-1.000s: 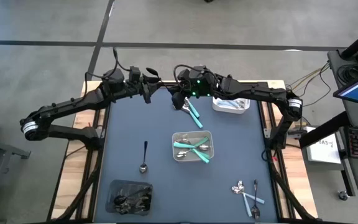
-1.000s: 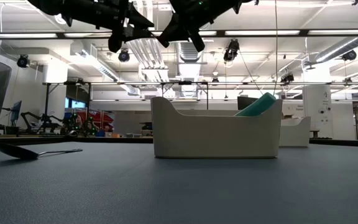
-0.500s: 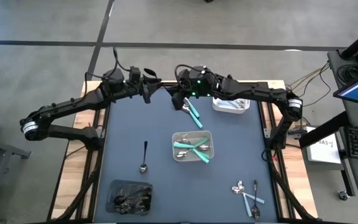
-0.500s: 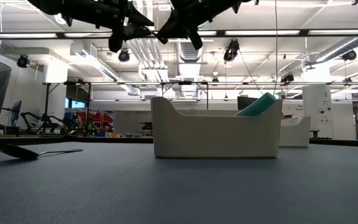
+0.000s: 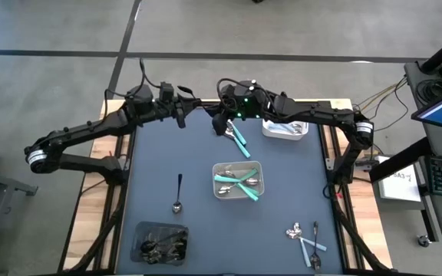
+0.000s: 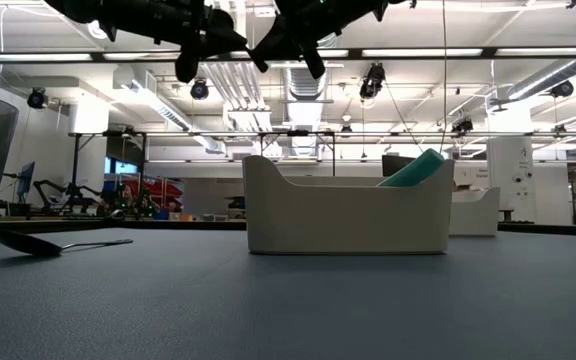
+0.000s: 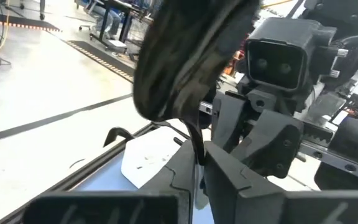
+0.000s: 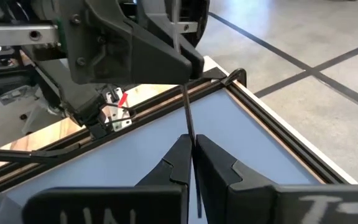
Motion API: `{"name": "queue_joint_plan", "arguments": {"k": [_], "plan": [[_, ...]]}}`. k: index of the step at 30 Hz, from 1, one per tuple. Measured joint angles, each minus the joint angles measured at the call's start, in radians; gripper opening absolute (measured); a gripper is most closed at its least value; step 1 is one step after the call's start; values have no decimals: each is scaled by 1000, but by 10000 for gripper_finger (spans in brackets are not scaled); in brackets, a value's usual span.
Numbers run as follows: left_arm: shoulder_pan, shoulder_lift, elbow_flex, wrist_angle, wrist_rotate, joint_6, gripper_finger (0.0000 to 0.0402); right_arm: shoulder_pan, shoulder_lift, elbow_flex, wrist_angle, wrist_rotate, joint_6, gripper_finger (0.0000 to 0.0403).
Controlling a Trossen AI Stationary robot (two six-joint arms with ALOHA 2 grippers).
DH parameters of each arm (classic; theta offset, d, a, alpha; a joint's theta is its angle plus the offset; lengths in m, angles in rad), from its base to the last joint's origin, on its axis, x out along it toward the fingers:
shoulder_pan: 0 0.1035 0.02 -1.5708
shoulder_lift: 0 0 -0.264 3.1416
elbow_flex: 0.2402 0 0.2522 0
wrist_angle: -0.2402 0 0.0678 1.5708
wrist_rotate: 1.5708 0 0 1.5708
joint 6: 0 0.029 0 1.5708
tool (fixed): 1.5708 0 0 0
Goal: Sort silverware by color (type)
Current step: Put the black spoon into the black bin
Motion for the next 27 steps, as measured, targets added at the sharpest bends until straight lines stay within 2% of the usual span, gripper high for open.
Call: {"name": "queue_joint_plan", "arguments": {"k": [10,15,19,22,27], "plan": [[6,0,0,-3,31,-19,1,-2,0,0,-7,-1,-13,19],[12,1,-1,-13,22,-16,1,-23,-6,0,-35,-122,-25,67],[13,0,-1,-42,41,-18,1,-34,-12,0,-110,-149,-11,116],[9,-11,-1,-117,134,-46,1,-37,-30,0,-182,-149,20,140],[-41,-43,-1,-344,450,-35,1,-37,-53,0,-310,-149,37,151]]}}
